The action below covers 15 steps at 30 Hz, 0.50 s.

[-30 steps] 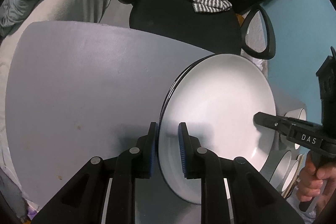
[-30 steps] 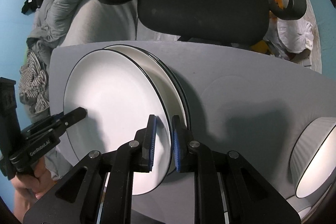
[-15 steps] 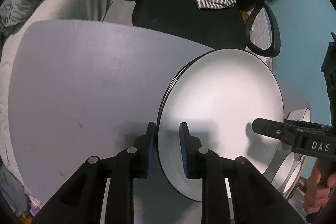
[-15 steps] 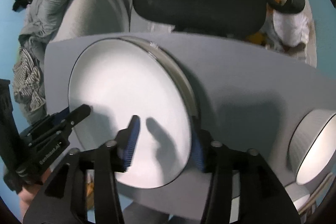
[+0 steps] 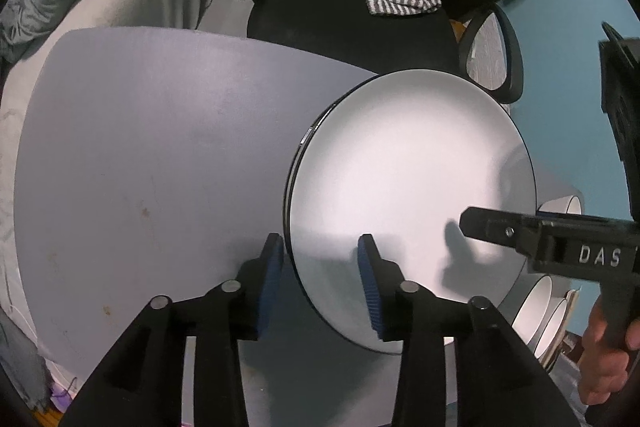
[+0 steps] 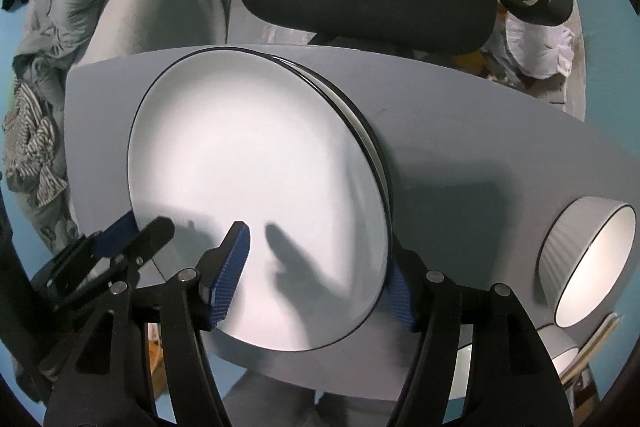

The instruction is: Organize plates and bowls

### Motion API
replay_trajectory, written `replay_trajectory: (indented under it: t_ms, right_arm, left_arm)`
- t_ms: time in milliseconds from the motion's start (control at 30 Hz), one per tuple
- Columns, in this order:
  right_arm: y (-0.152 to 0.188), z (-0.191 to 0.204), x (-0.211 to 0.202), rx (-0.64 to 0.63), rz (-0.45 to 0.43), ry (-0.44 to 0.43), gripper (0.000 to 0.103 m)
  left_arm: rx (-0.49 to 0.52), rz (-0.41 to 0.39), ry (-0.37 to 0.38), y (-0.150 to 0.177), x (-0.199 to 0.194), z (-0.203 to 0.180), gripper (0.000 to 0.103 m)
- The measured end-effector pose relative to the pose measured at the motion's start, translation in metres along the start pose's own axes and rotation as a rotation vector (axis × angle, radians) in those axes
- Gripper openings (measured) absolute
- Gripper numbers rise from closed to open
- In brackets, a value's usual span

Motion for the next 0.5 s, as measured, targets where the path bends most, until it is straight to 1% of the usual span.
replay_trajectory:
  t_ms: [67, 133, 200, 267, 367, 500]
  right_arm:
    - [0.001, 0.0, -0.002, 0.011, -0.004, 0.003, 0.068]
    - [0.002, -0.001, -0.002, 0.015, -0.001, 0.039, 0.068]
    - [0.003, -0.006, -0.001, 0.025, -0.002, 0.065, 0.068]
    - [0.004, -0.007, -0.002, 0.031, -0.003, 0.034, 0.068]
    - [0.007, -0.004, -0.009, 0.011, -0.046, 0.058, 0.068]
    - [0.013, 0.001, -0.024, -0.025, -0.123, 0.121, 0.068]
  left_arm:
    - [0.01, -0.003, 0.0, 0.002, -0.003, -0.005, 0.045]
    - [0.023, -0.002, 0.003, 0.004, -0.007, -0.009, 0.045]
    - [0.039, -0.012, -0.005, 0.005, -0.013, -0.013, 0.048]
    - [0.064, -0.036, -0.019, 0.006, -0.021, -0.017, 0.048]
    - [0.086, -0.053, -0.031, 0.007, -0.03, -0.021, 0.048]
    - [0.113, -0.085, -0.063, 0.009, -0.045, -0.024, 0.049]
Point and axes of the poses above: each gripper's, at about its wrist camera, not at the fingertips, and x roughly the way its jaws point, z to its left, y to its underside, the point moved 5 cm from there along x, roughly the way its jaws point, and after that the axes turned 3 degrees about y, right-handed, at the moved point
